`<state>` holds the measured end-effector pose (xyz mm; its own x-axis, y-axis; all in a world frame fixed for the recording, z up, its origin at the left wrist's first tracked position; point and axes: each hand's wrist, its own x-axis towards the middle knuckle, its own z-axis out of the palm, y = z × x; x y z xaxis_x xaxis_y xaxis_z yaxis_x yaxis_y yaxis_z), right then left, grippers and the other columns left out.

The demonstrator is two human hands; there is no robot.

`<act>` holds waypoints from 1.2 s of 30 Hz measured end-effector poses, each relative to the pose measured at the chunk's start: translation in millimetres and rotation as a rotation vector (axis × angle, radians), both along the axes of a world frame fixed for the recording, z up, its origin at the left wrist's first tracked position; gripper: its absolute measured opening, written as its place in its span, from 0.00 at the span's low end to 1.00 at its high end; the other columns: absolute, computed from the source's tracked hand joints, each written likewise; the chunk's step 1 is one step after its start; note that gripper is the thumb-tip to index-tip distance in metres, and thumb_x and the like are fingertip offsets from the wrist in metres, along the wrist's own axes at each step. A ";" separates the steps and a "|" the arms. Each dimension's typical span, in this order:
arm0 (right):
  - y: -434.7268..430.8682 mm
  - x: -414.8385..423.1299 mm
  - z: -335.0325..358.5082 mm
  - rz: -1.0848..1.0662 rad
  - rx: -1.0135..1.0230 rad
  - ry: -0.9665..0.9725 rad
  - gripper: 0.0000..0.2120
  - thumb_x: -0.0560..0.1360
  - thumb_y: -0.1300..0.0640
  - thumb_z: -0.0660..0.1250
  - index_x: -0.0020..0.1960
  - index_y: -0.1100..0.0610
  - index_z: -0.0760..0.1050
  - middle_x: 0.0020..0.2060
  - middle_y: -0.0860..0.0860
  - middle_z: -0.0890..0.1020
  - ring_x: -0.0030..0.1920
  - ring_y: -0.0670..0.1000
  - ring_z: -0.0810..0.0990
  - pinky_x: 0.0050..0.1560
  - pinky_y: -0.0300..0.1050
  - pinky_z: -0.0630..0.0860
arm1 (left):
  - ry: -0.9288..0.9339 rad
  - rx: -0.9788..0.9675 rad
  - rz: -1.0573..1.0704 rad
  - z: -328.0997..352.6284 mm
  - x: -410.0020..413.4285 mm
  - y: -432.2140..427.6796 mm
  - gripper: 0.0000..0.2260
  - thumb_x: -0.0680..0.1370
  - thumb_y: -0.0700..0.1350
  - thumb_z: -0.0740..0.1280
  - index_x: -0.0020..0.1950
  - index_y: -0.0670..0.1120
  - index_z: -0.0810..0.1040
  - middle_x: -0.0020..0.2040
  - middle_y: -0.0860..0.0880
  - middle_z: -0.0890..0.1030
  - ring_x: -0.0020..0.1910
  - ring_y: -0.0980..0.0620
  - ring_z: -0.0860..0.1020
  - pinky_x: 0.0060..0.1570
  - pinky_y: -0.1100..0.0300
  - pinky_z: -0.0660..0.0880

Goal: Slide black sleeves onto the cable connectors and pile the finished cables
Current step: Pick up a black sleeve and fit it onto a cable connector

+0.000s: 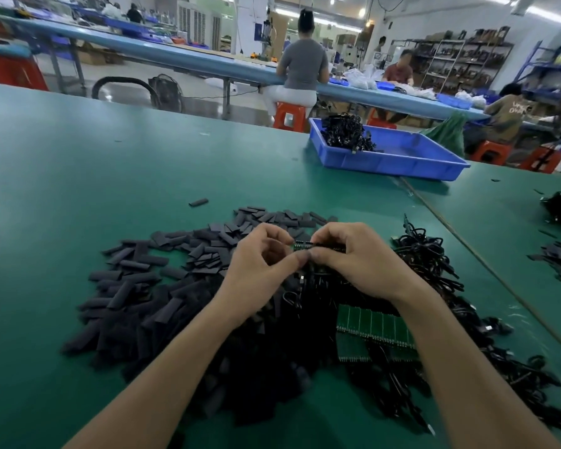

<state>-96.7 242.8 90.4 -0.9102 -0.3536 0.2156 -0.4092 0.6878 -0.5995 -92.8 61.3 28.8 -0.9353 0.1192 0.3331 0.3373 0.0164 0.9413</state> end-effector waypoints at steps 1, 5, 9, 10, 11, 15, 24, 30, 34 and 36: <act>1.4 -0.5 -0.6 0.021 -0.021 -0.017 0.02 0.77 0.56 0.72 0.45 0.52 0.80 0.39 0.45 0.83 0.42 0.43 0.80 0.49 0.45 0.77 | -0.029 0.038 -0.041 -1.2 -1.2 0.0 0.08 0.75 0.44 0.75 0.47 0.47 0.76 0.35 0.56 0.79 0.34 0.57 0.75 0.37 0.62 0.74; 7.5 -1.7 0.2 0.109 -0.109 -0.092 0.01 0.78 0.60 0.71 0.47 0.56 0.81 0.41 0.54 0.83 0.41 0.44 0.78 0.48 0.44 0.76 | -0.065 0.149 -0.169 -0.4 -2.0 2.4 0.06 0.75 0.43 0.73 0.42 0.46 0.77 0.31 0.58 0.76 0.31 0.60 0.72 0.33 0.68 0.71; 11.2 -3.7 0.3 0.146 -0.119 -0.154 0.02 0.79 0.59 0.70 0.47 0.56 0.81 0.42 0.57 0.83 0.42 0.46 0.78 0.51 0.51 0.77 | -0.109 0.177 -0.244 0.3 -1.7 1.1 0.07 0.72 0.48 0.72 0.42 0.45 0.79 0.32 0.56 0.76 0.31 0.61 0.72 0.34 0.71 0.70; 11.8 -4.4 0.1 0.149 -0.122 -0.169 0.03 0.79 0.58 0.70 0.47 0.56 0.81 0.42 0.57 0.83 0.42 0.46 0.77 0.51 0.53 0.76 | -0.121 0.180 -0.253 -0.6 -2.0 0.3 0.07 0.72 0.48 0.72 0.43 0.45 0.79 0.32 0.55 0.76 0.31 0.61 0.72 0.34 0.71 0.71; 12.4 -5.1 0.2 0.153 -0.126 -0.184 0.03 0.79 0.58 0.70 0.47 0.56 0.81 0.41 0.56 0.83 0.42 0.46 0.77 0.50 0.53 0.76 | -0.131 0.186 -0.264 -1.8 -2.6 -0.4 0.07 0.73 0.48 0.72 0.43 0.45 0.80 0.33 0.55 0.77 0.31 0.60 0.72 0.34 0.71 0.71; 12.8 -5.0 3.2 0.187 -0.202 -0.270 0.03 0.78 0.58 0.70 0.46 0.57 0.82 0.39 0.48 0.81 0.42 0.44 0.77 0.48 0.41 0.74 | -0.196 0.251 -0.353 -6.6 -3.0 -0.6 0.04 0.74 0.49 0.73 0.42 0.49 0.84 0.36 0.53 0.78 0.35 0.59 0.75 0.39 0.68 0.75; 12.7 5.1 13.6 -0.126 -0.090 0.016 0.04 0.76 0.57 0.73 0.43 0.51 0.80 0.35 0.44 0.83 0.36 0.38 0.78 0.43 0.31 0.72 | -0.166 0.650 -0.227 12.0 -2.1 0.6 0.07 0.76 0.47 0.66 0.40 0.48 0.80 0.39 0.49 0.82 0.40 0.54 0.82 0.49 0.53 0.83; 16.5 11.0 25.3 -0.515 0.005 0.278 0.05 0.76 0.56 0.73 0.43 0.51 0.79 0.36 0.42 0.80 0.37 0.39 0.79 0.40 0.33 0.75 | 0.042 0.892 0.019 54.2 3.3 -25.4 0.04 0.83 0.46 0.60 0.49 0.48 0.70 0.33 0.52 0.77 0.32 0.55 0.79 0.49 0.47 0.82; 14.4 13.1 28.7 -0.683 0.205 0.402 0.04 0.78 0.55 0.71 0.47 0.56 0.80 0.39 0.52 0.83 0.41 0.54 0.80 0.47 0.53 0.79 | 0.188 0.719 0.367 64.1 1.8 -56.9 0.05 0.86 0.45 0.59 0.50 0.52 0.68 0.31 0.56 0.69 0.28 0.58 0.65 0.30 0.65 0.69; 6.2 15.5 26.9 -0.696 0.312 0.401 0.04 0.78 0.55 0.70 0.47 0.56 0.80 0.40 0.53 0.83 0.41 0.55 0.80 0.47 0.52 0.78 | 0.270 0.538 0.495 63.8 2.2 -66.7 0.06 0.85 0.45 0.61 0.48 0.53 0.71 0.30 0.57 0.69 0.27 0.58 0.63 0.26 0.66 0.62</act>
<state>-81.2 249.1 117.3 -0.8176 0.1599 0.5531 0.0265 0.9701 -0.2414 -90.6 -5.4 92.6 -0.7158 -0.5336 0.4504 0.6285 -0.2112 0.7486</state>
